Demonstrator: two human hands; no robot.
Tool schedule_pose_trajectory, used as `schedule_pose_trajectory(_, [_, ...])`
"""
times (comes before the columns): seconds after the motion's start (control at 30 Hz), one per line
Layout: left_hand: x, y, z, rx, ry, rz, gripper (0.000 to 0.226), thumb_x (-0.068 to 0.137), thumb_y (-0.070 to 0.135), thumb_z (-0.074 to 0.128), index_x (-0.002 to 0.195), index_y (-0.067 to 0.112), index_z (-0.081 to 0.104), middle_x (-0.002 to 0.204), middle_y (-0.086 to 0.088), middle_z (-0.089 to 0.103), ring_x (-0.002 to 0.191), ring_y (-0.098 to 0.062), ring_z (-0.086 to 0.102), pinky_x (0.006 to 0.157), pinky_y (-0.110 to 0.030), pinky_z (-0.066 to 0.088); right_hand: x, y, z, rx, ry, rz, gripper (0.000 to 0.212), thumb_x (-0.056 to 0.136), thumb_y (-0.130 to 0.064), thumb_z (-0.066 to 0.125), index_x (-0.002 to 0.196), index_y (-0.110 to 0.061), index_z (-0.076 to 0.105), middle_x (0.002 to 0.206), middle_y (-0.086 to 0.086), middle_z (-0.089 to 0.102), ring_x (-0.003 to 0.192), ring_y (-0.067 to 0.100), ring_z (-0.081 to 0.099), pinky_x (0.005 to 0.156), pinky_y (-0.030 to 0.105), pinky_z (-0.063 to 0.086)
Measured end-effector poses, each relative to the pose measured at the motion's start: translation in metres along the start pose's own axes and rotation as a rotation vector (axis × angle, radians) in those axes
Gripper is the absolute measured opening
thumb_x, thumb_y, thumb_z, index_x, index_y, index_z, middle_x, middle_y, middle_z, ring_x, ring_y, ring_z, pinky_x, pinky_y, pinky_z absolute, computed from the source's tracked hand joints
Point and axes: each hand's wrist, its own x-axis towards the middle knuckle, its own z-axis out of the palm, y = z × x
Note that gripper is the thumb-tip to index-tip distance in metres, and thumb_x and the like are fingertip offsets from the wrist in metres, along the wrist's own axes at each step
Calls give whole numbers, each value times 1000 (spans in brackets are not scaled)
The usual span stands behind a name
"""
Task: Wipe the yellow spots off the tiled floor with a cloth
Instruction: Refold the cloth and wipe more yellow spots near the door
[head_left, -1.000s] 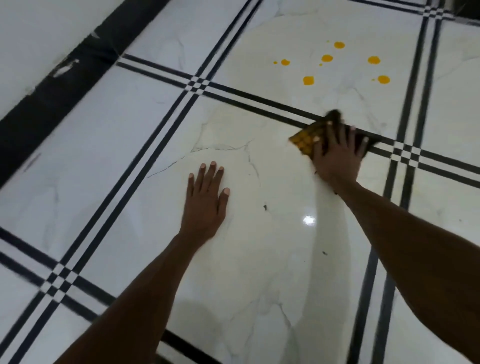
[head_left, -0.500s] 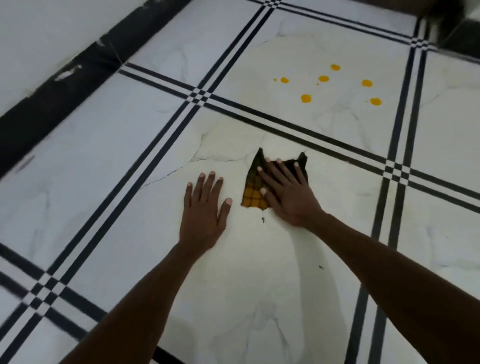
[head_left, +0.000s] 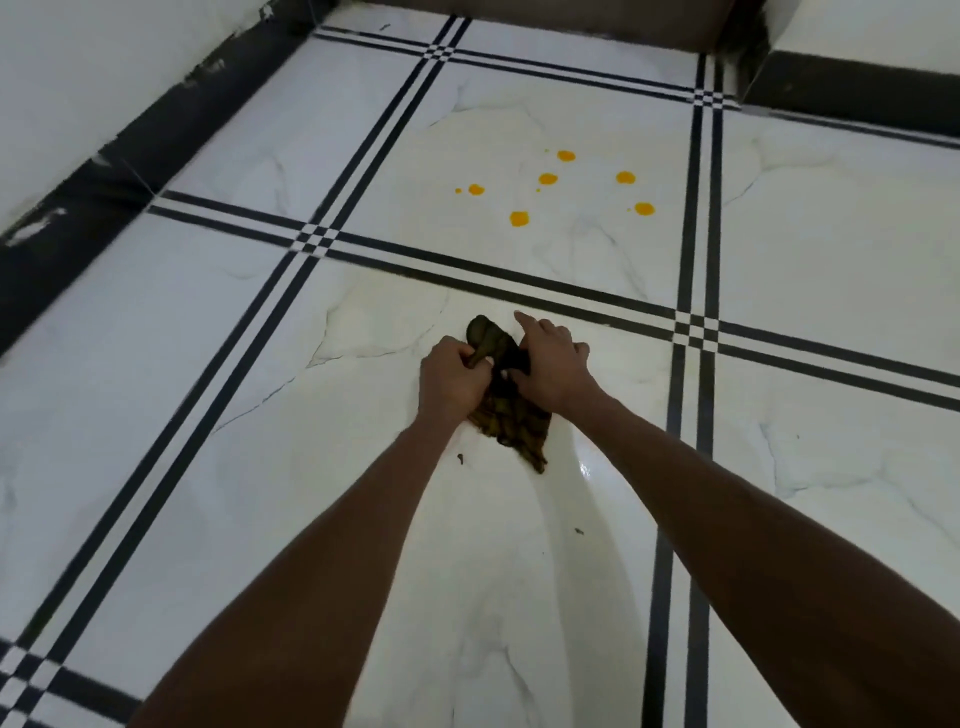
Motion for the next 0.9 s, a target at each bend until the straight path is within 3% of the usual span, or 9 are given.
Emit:
schedule_pose_trajectory(0.07, [2, 15, -8, -55, -99, 47, 21, 99, 27, 66, 113, 15, 56, 97, 1, 61, 92, -19, 62, 70, -27, 46, 9, 6, -15, 84, -96, 112, 69, 91, -37, 74, 153, -26, 45, 139, 6, 59, 136, 32, 49, 114, 53, 38])
schedule_pose_trajectory(0.17, [5, 37, -23, -67, -203, 132, 18, 99, 25, 64, 110, 20, 52, 108, -9, 68, 87, -19, 61, 73, -32, 50, 14, 25, -35, 391, -194, 120, 33, 85, -31, 84, 113, -21, 70, 122, 9, 69, 120, 33, 64, 103, 52, 55])
schedule_pose_trajectory(0.27, [10, 62, -40, -148, -226, 184, 17, 98, 21, 67, 108, 22, 53, 113, -8, 73, 94, -20, 68, 78, -32, 54, 5, 43, -64, 793, -178, 88, 38, 77, -24, 92, 106, -6, 74, 116, 19, 75, 114, 34, 71, 102, 46, 59])
schedule_pose_trajectory(0.37, [16, 91, -59, -253, -277, 199, 28, 95, 13, 72, 118, 20, 58, 112, -4, 78, 100, -20, 75, 82, -35, 63, 1, 54, -91, 921, -172, 2, 42, 76, -25, 90, 102, 2, 70, 104, 18, 78, 99, 28, 72, 87, 39, 55])
schedule_pose_trajectory(0.5, [22, 125, -84, -166, -279, 232, 28, 91, 0, 73, 119, 7, 69, 109, -12, 78, 98, -24, 76, 81, -32, 62, 0, 48, -129, 956, -134, 5, 26, 88, -12, 84, 103, -2, 66, 94, 16, 76, 87, 20, 70, 71, 26, 55])
schedule_pose_trajectory(0.67, [47, 173, -92, -152, -287, 209, 20, 89, 2, 76, 107, 8, 69, 101, -13, 78, 80, -17, 70, 63, -20, 54, 19, 51, -171, 827, 12, -26, 17, 94, -12, 75, 111, -9, 76, 107, 13, 77, 104, 27, 73, 89, 41, 61])
schedule_pose_trajectory(0.77, [70, 186, -81, -202, -247, 276, 16, 89, -2, 74, 100, 7, 67, 89, -8, 74, 69, -15, 63, 55, -22, 50, 43, 54, -185, 754, 202, -100, 20, 94, 0, 68, 105, -15, 73, 99, 0, 74, 96, 12, 71, 87, 32, 59])
schedule_pose_trajectory(0.83, [85, 190, -73, -239, -220, 354, 15, 84, -11, 68, 93, 2, 68, 83, -8, 73, 67, -17, 62, 60, -26, 49, 44, 51, -191, 683, 302, -120, 27, 93, 5, 64, 108, -16, 71, 97, -9, 70, 87, -1, 67, 79, 18, 57])
schedule_pose_trajectory(0.9, [105, 172, -59, -277, -219, 406, 28, 81, -20, 64, 81, 7, 66, 89, -13, 75, 79, -17, 71, 75, -25, 56, 51, 56, -179, 572, 350, -198, 29, 91, 6, 63, 110, -15, 70, 99, -7, 68, 86, 4, 67, 78, 19, 56])
